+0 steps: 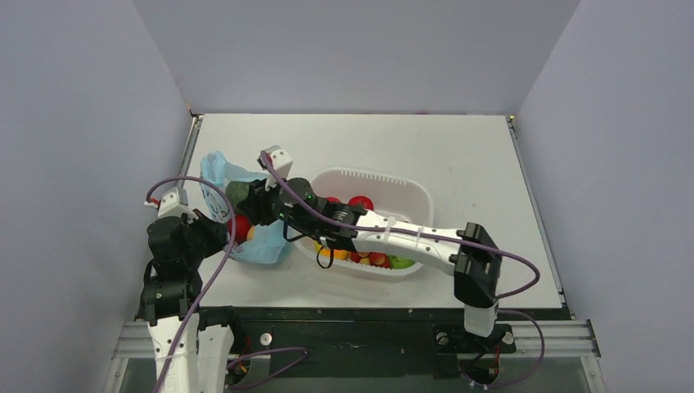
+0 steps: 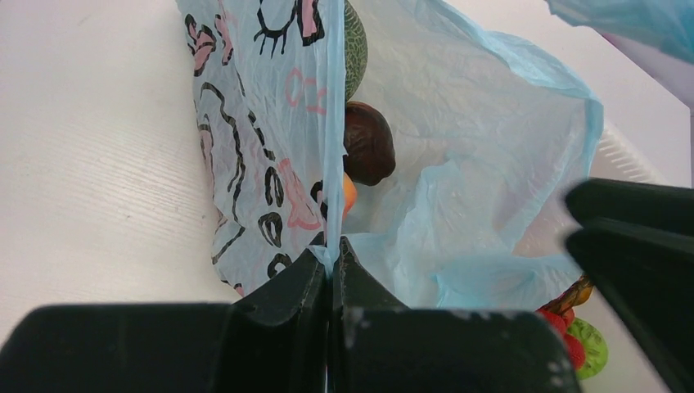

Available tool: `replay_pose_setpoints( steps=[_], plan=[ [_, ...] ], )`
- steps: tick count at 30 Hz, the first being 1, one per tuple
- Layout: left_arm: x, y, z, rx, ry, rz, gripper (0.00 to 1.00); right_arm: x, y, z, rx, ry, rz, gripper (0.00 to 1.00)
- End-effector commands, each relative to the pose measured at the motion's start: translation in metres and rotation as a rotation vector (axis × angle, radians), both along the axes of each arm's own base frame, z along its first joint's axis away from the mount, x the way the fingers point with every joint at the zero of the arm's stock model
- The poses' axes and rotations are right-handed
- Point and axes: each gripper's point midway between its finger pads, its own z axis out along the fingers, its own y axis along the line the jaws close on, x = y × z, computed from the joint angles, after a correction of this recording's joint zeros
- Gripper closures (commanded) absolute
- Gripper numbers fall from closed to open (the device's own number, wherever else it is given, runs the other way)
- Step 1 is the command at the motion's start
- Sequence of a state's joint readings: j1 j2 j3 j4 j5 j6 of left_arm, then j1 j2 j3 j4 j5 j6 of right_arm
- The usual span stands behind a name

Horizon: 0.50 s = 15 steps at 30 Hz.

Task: Take the fake fruits out of the plastic bag
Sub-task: Adjust the plastic bag at the center of the board.

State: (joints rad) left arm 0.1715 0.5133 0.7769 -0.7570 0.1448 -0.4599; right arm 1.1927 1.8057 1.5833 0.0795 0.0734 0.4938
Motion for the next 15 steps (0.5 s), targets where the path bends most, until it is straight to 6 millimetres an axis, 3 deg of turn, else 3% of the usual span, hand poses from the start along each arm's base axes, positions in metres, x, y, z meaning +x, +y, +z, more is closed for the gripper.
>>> replay_pose_setpoints(
  steps=[1,4,7,8,9,10,11,15],
  plan=[
    [0.008,-0.005,0.013,0.011,-0.07,-0.044,1.0,0.004,0.032,-0.038,-0.056,0.046,0.047,0.72],
    [0.008,-0.007,0.012,0.008,-0.061,-0.052,1.0,0.013,0.034,-0.066,-0.125,0.041,0.021,0.72],
    [0.008,-0.007,0.012,0.009,-0.065,-0.053,1.0,0.027,0.033,-0.081,-0.186,0.001,-0.024,0.71],
    [0.008,-0.007,0.013,0.008,-0.068,-0.053,1.0,0.029,0.032,-0.096,-0.228,0.005,-0.029,0.71],
    [0.008,-0.007,0.013,0.007,-0.069,-0.053,1.0,0.034,0.033,-0.096,-0.241,-0.013,-0.039,0.69],
    [0.008,-0.007,0.013,0.007,-0.067,-0.054,1.0,0.039,0.033,-0.112,-0.28,-0.012,-0.052,0.69],
    [0.008,-0.007,0.012,0.007,-0.066,-0.055,1.0,0.044,0.037,-0.105,-0.281,-0.033,-0.057,0.67],
    [0.008,-0.009,0.013,0.007,-0.07,-0.067,1.0,0.059,0.051,-0.123,-0.346,-0.065,-0.076,0.61]
  ],
)
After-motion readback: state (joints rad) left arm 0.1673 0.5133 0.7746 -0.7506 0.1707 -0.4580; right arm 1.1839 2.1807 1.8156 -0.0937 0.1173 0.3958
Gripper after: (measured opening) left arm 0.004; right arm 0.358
